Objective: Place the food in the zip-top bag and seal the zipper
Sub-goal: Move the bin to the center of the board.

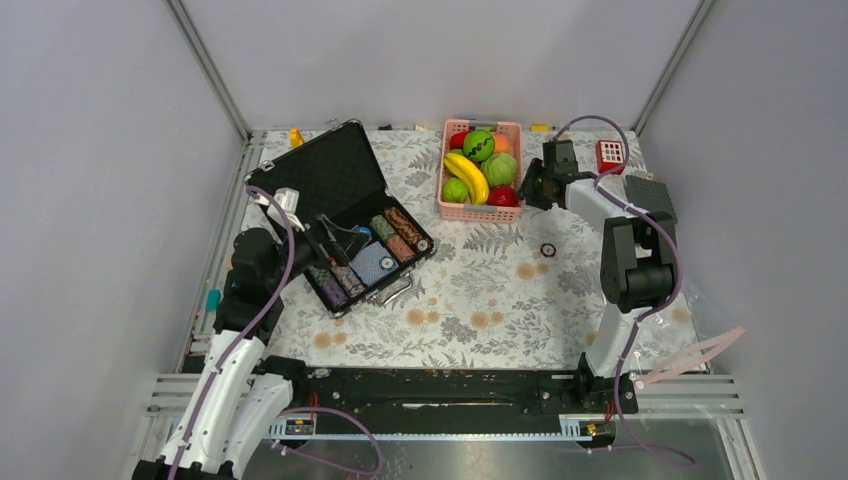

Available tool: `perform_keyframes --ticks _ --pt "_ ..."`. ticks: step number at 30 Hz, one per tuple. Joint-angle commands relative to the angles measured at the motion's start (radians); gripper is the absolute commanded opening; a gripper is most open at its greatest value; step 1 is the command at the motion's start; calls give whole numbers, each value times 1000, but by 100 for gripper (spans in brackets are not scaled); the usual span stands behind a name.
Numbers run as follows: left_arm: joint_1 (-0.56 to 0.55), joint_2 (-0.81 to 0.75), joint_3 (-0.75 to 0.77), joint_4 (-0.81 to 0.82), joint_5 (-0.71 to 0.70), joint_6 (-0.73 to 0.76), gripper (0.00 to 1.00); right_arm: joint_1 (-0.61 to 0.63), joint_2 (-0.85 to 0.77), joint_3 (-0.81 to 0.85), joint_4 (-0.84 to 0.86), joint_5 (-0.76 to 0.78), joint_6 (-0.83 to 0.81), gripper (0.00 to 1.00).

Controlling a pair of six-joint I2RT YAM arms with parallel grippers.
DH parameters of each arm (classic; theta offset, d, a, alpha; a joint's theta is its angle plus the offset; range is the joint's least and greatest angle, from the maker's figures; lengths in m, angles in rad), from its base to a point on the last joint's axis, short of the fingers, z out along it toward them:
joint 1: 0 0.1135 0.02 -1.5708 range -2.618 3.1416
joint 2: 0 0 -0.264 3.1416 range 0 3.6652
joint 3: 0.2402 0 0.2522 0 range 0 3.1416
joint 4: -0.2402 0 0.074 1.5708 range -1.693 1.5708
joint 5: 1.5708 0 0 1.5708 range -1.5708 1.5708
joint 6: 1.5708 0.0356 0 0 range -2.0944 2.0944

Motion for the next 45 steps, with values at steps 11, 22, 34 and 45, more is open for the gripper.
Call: perform_keyframes --ticks 11,22,34,45 --pt "-2 11 -21 67 16 7 99 46 -276 -257 -35 -13 -44 10" --pt "-1 60 -27 147 79 8 99 147 -581 -575 -197 38 2 16" --pt "-2 69 -11 156 102 12 99 155 -916 -548 -396 551 149 100" --pt "-2 68 30 120 104 43 99 -305 -962 -480 -667 865 318 100"
